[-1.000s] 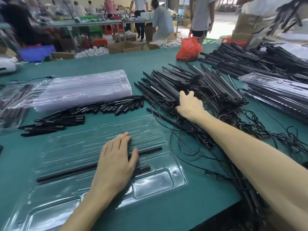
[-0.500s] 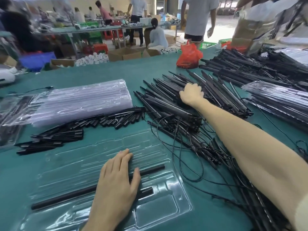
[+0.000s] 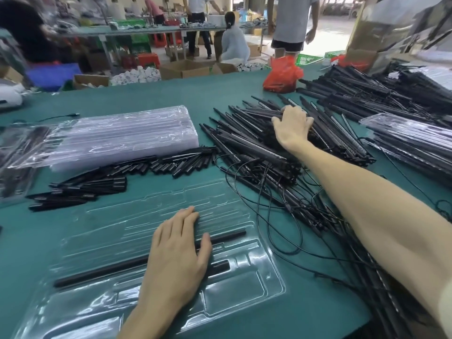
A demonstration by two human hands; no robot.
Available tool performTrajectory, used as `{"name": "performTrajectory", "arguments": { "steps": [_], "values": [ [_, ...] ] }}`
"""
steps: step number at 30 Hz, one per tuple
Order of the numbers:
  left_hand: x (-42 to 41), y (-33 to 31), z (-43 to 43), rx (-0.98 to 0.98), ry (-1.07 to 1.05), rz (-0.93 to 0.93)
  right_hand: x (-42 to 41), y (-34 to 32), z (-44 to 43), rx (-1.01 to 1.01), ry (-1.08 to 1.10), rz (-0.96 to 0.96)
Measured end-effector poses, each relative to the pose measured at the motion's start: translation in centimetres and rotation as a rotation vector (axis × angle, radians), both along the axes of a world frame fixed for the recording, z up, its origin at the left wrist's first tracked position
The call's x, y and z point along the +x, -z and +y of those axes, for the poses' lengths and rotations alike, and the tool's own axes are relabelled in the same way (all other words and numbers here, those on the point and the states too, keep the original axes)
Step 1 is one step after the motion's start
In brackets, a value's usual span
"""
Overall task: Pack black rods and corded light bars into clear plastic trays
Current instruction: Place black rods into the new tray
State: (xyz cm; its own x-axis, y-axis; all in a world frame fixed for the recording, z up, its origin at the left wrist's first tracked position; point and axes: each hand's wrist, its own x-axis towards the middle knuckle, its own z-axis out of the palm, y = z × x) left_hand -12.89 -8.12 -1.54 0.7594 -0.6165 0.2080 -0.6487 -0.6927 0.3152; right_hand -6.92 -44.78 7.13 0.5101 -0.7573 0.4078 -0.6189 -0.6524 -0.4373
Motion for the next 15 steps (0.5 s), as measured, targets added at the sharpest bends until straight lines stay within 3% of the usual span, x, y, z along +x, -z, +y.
{"name": "performTrajectory", "arguments": {
  "steps": [7,15],
  "values": [
    [-0.1,-0.1,0.1,-0.022,0.003,-0.003,-1.8,-3.9,2.2,0.020,-0.106,-0.267],
    [-0.1,0.0,0.1,-0.052,0.004,0.002,-4.3,-9.6,8.4,0.216,-0.286,-0.616]
  ]
}}
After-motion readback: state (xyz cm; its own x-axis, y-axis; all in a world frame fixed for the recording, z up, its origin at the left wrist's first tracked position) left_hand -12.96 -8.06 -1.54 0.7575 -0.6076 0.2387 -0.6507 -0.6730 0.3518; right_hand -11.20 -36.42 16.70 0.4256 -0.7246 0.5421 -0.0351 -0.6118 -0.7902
